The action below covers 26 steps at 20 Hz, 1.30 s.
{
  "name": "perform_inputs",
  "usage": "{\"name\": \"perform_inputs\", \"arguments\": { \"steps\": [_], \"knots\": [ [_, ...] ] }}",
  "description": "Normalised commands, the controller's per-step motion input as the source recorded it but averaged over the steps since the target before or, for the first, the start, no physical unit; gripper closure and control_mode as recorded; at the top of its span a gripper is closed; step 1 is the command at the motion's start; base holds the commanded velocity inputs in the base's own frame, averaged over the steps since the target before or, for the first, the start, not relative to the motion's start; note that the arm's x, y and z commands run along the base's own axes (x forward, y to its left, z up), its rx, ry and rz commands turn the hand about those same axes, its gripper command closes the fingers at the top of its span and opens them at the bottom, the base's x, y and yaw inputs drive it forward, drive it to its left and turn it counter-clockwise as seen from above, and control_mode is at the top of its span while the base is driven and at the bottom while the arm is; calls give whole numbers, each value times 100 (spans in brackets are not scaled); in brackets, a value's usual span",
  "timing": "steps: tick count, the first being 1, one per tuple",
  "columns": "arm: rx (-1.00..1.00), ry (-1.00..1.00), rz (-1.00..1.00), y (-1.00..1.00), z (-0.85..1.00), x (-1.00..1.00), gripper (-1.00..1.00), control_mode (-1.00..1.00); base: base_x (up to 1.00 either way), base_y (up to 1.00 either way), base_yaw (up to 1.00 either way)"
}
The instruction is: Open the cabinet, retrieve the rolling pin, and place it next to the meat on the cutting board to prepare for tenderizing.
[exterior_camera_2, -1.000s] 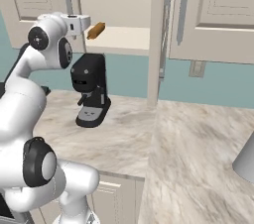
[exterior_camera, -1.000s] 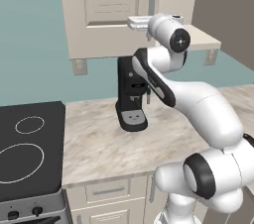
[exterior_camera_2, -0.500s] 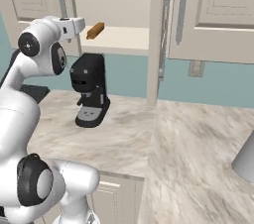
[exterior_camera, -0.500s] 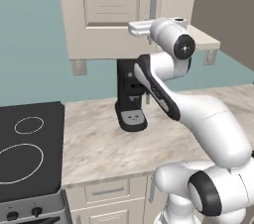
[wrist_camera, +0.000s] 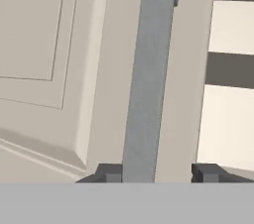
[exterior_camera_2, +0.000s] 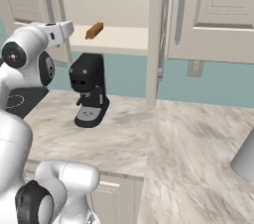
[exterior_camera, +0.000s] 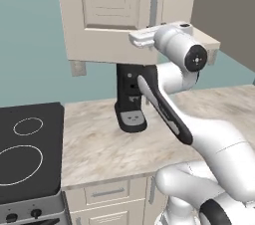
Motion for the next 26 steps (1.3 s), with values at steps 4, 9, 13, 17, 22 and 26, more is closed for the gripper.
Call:
{"name": "perform_inputs", "arguments": {
  "steps": [4,9,13,17,22,26],
  "knots": [
    [-4,0,8,100,-32,-63,100,-100,0,0,0],
    [-3,0,8,95,-34,-73,100,-100,0,0,0],
    [-2,0,7,84,-37,-66,-100,-100,0,0,0],
    [3,-1,1,22,-5,-41,-100,-100,0,0,0],
    [10,-2,-1,-21,7,-45,-100,-100,0,0,0],
    [16,0,-4,-66,31,-22,-100,-100,0,0,0]
  ]
}}
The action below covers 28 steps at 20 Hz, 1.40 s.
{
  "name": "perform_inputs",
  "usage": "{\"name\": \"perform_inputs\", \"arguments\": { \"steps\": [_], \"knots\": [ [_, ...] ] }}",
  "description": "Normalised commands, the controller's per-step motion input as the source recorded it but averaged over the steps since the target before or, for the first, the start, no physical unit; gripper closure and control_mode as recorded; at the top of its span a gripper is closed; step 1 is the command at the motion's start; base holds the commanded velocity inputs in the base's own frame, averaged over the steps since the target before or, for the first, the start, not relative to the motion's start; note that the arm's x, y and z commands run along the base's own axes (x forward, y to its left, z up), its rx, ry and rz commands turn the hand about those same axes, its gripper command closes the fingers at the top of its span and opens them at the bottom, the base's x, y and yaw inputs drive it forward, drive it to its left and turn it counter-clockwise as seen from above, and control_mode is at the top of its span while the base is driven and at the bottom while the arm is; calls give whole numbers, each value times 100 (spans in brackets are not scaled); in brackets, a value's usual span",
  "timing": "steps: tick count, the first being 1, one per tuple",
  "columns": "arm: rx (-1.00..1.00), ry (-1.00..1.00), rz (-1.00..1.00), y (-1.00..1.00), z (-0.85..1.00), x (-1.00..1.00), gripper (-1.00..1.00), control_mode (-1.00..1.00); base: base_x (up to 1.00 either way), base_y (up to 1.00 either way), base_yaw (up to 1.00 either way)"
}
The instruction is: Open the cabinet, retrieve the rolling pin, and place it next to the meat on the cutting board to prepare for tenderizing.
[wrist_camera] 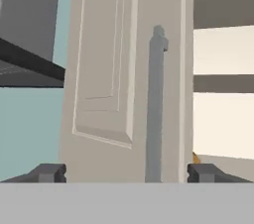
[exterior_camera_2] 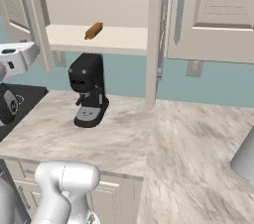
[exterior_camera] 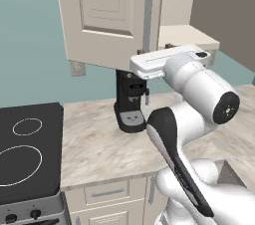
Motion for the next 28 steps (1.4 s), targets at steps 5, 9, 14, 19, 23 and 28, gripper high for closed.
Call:
{"name": "perform_inputs", "arguments": {
  "steps": [5,9,14,19,23,28],
  "knots": [
    [19,2,-1,-71,37,-24,-100,-100,0,0,0],
    [19,4,0,-66,32,-25,-100,-100,0,0,0],
    [20,1,4,-58,15,-17,-100,-100,0,0,0],
    [14,1,9,-43,0,0,-100,-100,0,0,0],
    [13,5,14,-18,-12,11,-100,-100,0,0,0],
    [17,18,15,-1,-7,51,-100,-100,0,0,0]
  ]
}}
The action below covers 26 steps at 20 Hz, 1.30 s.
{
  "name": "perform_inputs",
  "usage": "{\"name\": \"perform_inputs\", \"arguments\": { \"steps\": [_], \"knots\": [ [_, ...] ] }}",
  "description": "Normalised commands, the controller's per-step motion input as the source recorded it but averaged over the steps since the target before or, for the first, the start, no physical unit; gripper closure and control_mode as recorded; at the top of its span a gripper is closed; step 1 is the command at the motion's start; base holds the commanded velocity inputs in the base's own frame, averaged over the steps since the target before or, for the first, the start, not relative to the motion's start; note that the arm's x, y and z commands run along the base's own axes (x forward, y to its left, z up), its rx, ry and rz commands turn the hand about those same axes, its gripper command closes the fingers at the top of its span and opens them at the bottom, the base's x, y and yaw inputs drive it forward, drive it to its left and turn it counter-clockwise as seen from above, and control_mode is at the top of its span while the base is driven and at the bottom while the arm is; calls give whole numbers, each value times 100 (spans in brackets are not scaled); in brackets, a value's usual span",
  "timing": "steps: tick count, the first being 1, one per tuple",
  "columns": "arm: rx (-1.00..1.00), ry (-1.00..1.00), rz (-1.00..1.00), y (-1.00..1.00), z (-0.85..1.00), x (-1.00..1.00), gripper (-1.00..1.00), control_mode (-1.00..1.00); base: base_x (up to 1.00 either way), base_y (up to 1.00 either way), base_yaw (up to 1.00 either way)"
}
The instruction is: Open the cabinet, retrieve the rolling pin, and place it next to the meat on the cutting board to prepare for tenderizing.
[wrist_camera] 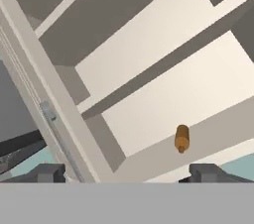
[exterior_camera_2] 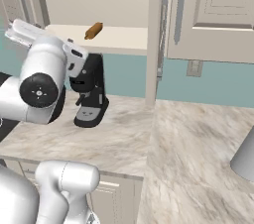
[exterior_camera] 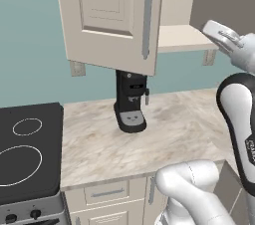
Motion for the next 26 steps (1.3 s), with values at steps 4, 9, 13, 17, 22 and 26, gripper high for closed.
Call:
{"name": "perform_inputs", "arguments": {
  "steps": [4,9,13,17,22,26],
  "knots": [
    [20,22,15,0,-8,58,-100,-100,0,0,0],
    [18,19,14,0,-11,49,-100,-100,0,0,0],
    [18,17,13,0,-15,46,-100,-100,0,0,0],
    [17,15,13,0,-17,50,-100,-100,0,0,0],
    [16,14,12,1,-14,53,-100,-100,0,0,0],
    [15,13,11,9,-12,56,-100,-100,0,0,0]
  ]
}}
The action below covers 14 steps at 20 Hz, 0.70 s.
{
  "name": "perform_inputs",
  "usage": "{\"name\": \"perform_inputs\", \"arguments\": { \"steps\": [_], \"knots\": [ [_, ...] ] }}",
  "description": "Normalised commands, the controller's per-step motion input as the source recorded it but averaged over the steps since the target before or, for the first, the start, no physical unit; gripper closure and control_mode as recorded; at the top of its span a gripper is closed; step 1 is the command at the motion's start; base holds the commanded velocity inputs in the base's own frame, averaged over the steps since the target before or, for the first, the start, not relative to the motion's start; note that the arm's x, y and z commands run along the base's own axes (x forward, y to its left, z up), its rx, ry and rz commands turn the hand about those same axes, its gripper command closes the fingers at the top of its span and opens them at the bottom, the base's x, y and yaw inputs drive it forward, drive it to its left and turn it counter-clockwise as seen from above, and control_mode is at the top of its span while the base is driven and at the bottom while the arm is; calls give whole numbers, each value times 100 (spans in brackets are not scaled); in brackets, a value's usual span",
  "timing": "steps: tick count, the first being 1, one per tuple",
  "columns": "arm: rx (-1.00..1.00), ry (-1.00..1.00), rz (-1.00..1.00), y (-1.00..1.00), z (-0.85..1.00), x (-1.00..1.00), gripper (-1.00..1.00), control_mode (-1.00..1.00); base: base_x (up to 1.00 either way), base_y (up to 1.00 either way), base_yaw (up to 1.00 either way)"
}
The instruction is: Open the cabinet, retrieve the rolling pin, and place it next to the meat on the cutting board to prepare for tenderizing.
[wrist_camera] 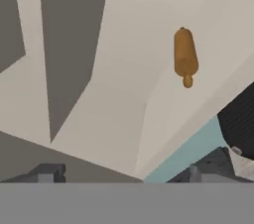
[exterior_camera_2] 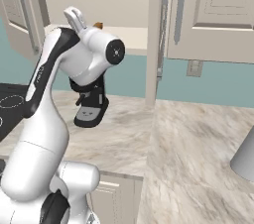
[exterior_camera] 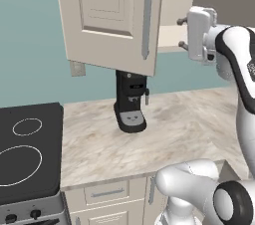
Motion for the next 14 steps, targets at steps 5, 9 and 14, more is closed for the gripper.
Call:
{"name": "perform_inputs", "arguments": {
  "steps": [5,9,14],
  "knots": [
    [13,11,12,30,-10,41,-100,-100,0,0,0],
    [10,7,12,40,-8,28,-100,-100,0,0,0],
    [7,5,12,43,-9,21,-100,-100,0,0,0]
  ]
}}
